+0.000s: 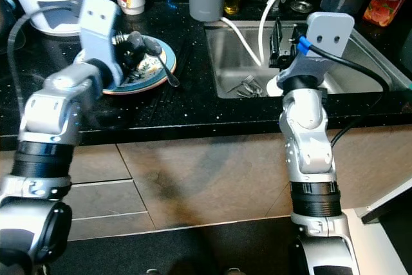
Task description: Kitchen organization
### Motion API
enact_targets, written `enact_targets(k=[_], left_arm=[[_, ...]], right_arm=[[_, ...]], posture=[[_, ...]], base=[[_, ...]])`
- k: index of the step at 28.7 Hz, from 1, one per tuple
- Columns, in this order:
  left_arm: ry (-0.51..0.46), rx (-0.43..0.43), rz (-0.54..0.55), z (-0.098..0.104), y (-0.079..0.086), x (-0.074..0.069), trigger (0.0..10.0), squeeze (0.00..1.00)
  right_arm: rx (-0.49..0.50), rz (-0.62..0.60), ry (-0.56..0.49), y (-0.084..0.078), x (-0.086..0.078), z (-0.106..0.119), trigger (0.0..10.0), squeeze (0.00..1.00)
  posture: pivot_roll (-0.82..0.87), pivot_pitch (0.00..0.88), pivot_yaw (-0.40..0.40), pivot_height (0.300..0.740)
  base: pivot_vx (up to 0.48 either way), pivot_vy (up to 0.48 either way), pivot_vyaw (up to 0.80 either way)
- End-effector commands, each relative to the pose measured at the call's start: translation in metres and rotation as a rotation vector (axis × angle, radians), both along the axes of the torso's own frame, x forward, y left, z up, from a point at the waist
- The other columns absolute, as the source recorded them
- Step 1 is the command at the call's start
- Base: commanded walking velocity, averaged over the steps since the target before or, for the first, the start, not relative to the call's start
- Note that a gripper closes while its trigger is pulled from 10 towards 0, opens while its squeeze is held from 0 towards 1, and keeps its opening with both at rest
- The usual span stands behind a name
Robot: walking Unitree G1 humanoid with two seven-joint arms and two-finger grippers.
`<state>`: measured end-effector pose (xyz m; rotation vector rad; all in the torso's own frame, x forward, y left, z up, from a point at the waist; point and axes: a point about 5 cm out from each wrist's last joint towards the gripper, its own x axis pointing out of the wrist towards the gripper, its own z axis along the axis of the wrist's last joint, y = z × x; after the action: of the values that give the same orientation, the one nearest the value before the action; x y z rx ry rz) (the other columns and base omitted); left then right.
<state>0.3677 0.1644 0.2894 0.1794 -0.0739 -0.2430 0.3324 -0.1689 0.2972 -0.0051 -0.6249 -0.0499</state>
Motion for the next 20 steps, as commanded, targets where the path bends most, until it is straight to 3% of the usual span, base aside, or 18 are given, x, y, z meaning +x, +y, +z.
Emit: enact_targets(k=[1,5,15,20], left_arm=[[0.016,0.026,0.048,0.000,0.008,-0.003,10.0,0.00],[0.035,0.086,0.124,-0.004,0.010,-0.010,10.0,0.00],[-0.001,0.113,0.099,-0.011,-0.011,-0.021,10.0,0.00],[0.008,0.132,0.110,-0.016,-0.012,-0.022,10.0,0.00]], right_arm=[[0.004,-0.009,-0.014,-0.003,-0.001,0.002,10.0,0.00],[0.000,0.001,-0.028,0.000,0.001,0.008,10.0,0.00],[0.002,0.017,-0.017,-0.002,0.002,0.006,10.0,0.00],[0.000,0.027,-0.024,0.001,0.004,0.008,10.0,0.00]], posture=[[0.16,0.083,-0.036,0.740],[0.17,0.091,-0.030,0.740],[0.17,0.089,-0.052,0.740],[0.18,0.077,-0.057,0.740]], base=[[0.000,0.000,0.00],[0.000,0.000,0.00],[0.000,0.000,0.00],[0.000,0.000,0.00]])
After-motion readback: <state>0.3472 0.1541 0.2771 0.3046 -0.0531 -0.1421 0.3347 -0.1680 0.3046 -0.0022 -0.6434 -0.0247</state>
